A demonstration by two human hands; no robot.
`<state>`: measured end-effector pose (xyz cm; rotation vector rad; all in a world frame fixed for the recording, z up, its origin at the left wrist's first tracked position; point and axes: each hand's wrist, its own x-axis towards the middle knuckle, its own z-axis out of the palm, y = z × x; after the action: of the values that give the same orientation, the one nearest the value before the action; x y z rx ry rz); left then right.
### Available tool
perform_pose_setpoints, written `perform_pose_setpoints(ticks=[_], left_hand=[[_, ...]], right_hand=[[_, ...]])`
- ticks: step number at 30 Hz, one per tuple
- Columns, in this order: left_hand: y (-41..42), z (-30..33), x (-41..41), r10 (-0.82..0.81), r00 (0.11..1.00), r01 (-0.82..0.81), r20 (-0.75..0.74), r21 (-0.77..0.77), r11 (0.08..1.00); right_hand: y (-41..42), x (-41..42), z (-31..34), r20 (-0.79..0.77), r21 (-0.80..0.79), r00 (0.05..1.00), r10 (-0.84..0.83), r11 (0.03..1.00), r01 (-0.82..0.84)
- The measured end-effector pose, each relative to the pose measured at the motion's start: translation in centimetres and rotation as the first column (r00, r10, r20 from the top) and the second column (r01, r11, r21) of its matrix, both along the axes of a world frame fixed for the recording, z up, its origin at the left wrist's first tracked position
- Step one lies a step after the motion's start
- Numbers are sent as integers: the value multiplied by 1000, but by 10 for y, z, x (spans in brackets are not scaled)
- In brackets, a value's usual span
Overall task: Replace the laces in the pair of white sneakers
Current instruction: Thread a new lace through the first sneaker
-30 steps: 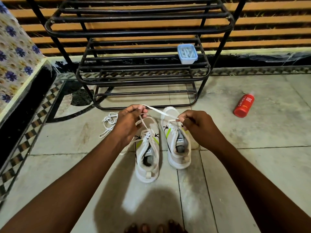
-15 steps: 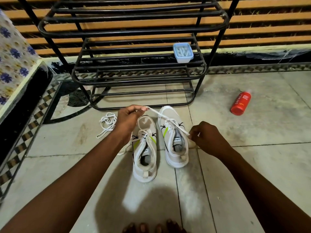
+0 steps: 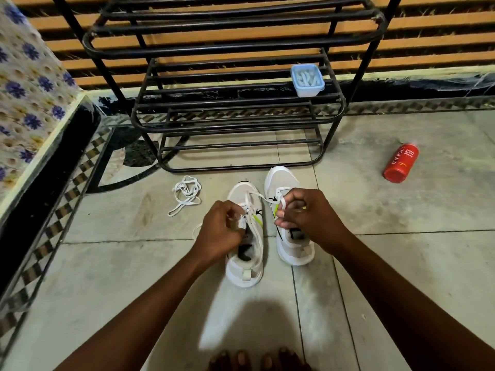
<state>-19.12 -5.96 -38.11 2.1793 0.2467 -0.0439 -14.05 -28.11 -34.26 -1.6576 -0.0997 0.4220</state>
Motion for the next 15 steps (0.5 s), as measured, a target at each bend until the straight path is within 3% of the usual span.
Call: perform_pose_setpoints(ticks=[3, 5, 8, 11, 15], left_hand=[[3, -14, -9, -26, 1000, 25, 7, 132, 991], [4, -21, -10, 13, 999, -17, 31, 129, 991], [4, -25, -14, 87, 995, -89, 44, 60, 994], [6, -24, -20, 135, 990, -133, 34, -45, 990], [14, -33, -22, 228, 968, -252, -108, -342, 905]], right_hand=[[16, -4, -5, -66, 72, 997, -39, 996, 44], [27, -6, -10, -90, 78, 994, -53, 995, 60], [44, -7, -19, -50, 34, 994, -98, 994, 100], [57, -4, -29, 97, -72, 990, -102, 991, 109], [75, -2, -41, 278, -231, 958, -71, 963, 138]])
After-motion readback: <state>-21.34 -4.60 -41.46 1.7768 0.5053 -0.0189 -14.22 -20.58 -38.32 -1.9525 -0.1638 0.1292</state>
